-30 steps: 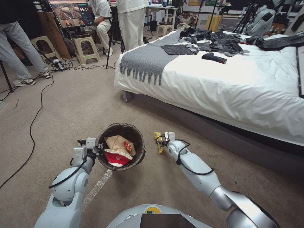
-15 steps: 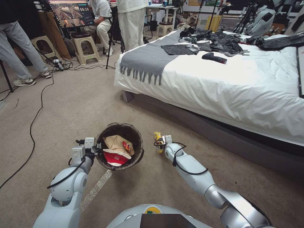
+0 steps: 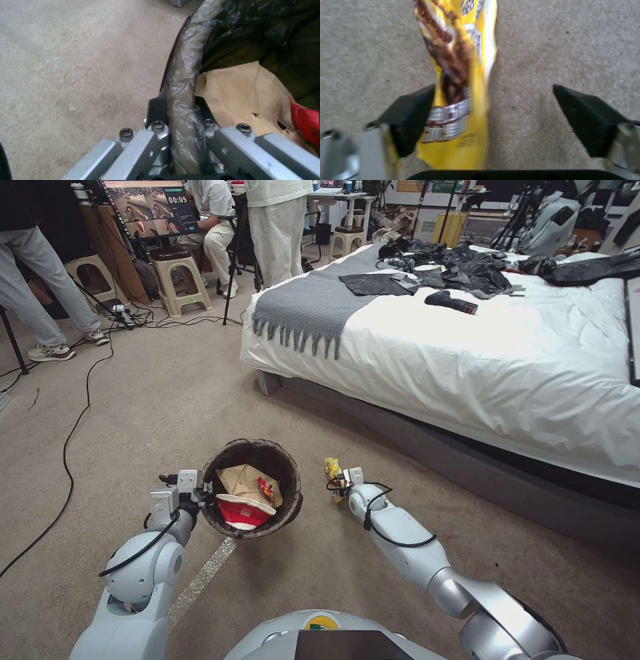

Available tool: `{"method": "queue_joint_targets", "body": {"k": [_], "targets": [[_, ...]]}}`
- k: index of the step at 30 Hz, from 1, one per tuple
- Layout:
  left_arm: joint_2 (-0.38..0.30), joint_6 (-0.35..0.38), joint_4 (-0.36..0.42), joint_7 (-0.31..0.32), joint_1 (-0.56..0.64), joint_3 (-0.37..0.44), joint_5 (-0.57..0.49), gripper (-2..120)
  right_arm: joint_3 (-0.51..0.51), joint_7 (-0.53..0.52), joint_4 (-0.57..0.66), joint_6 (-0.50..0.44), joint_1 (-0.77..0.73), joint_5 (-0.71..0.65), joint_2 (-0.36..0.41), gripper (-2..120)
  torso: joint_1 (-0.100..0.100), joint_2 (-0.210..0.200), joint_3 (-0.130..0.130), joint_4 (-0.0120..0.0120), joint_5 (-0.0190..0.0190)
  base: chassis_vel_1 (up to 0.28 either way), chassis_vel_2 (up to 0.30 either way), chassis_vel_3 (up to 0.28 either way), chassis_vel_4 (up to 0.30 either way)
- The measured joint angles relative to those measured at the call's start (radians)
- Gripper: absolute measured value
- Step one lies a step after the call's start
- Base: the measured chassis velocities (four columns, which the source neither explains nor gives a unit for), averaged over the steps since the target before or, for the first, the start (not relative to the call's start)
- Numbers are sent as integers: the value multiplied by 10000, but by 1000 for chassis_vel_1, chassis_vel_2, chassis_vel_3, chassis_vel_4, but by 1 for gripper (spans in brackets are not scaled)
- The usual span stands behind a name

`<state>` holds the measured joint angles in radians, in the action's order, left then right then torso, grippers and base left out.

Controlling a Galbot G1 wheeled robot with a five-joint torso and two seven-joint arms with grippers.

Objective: Pick up the trash bin, then pick up the garbage from the floor and place it into the trash bin.

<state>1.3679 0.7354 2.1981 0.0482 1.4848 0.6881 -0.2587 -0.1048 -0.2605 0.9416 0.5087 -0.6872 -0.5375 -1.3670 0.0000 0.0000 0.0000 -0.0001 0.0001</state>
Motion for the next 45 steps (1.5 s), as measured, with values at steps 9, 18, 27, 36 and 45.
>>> {"method": "queue_joint_targets", "body": {"k": [9,18,27,36,45], "targets": [[26,0,-50,-8,-27,-47,6,3,44,46,-68,-45,35,27,16,51,0,0,0,0,0,0,0,0,0],[-17,0,-53,-26,-24,-55,7,3,-5,58,-72,-74,18,29,-33,14,0,0,0,1,0,0,0,0,0],[-18,0,-39,-34,-28,-104,13,3,-51,9,221,-72,-51,17,129,0,0,0,0,1,0,0,0,0,0],[-5,0,8,-49,-11,-60,33,3,39,-48,683,-66,-195,-63,295,0,0,0,0,1,0,0,0,0,0],[-52,0,125,-37,3,18,-13,3,601,-496,2951,339,-777,-1012,854,0,0,0,-1,2,1,0,0,0,0]]}}
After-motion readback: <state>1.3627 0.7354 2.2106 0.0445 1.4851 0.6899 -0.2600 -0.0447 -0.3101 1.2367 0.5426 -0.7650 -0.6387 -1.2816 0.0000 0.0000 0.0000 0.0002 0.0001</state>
